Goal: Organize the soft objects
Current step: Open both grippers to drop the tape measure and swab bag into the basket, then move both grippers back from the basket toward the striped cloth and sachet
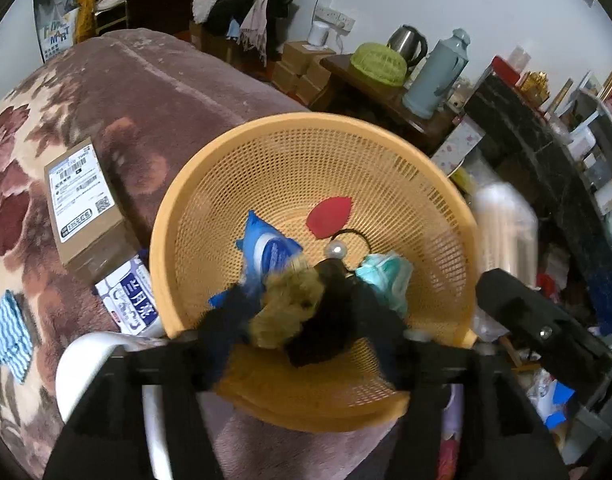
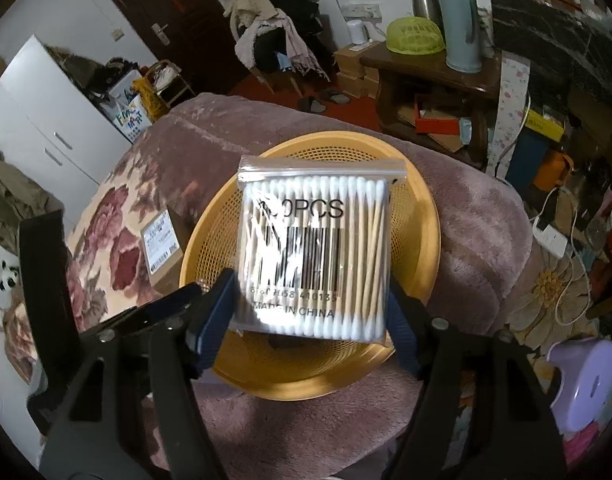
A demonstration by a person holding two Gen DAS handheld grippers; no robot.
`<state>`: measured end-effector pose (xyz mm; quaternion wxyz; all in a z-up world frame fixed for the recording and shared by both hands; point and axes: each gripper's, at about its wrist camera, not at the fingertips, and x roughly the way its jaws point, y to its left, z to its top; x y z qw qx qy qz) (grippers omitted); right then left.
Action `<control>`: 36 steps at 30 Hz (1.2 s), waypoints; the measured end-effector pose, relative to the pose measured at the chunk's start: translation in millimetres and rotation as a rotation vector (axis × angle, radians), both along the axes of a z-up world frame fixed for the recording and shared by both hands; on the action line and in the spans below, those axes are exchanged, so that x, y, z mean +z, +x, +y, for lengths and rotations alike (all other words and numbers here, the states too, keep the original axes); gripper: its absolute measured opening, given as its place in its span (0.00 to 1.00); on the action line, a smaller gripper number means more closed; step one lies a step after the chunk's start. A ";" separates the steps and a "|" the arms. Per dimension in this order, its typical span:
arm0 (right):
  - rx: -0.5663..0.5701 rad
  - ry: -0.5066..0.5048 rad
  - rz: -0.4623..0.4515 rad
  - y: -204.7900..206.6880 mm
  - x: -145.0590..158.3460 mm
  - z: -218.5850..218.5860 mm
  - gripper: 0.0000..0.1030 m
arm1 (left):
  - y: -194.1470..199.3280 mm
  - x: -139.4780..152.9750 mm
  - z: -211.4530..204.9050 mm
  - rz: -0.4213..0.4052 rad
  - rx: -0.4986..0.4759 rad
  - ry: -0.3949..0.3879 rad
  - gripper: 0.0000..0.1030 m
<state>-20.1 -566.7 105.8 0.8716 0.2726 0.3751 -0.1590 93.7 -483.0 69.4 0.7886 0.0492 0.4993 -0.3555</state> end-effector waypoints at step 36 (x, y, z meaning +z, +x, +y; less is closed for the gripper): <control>-0.021 -0.027 0.032 -17.6 10.5 25.7 1.00 | -18.2 19.3 47.6 -0.047 0.057 0.040 0.99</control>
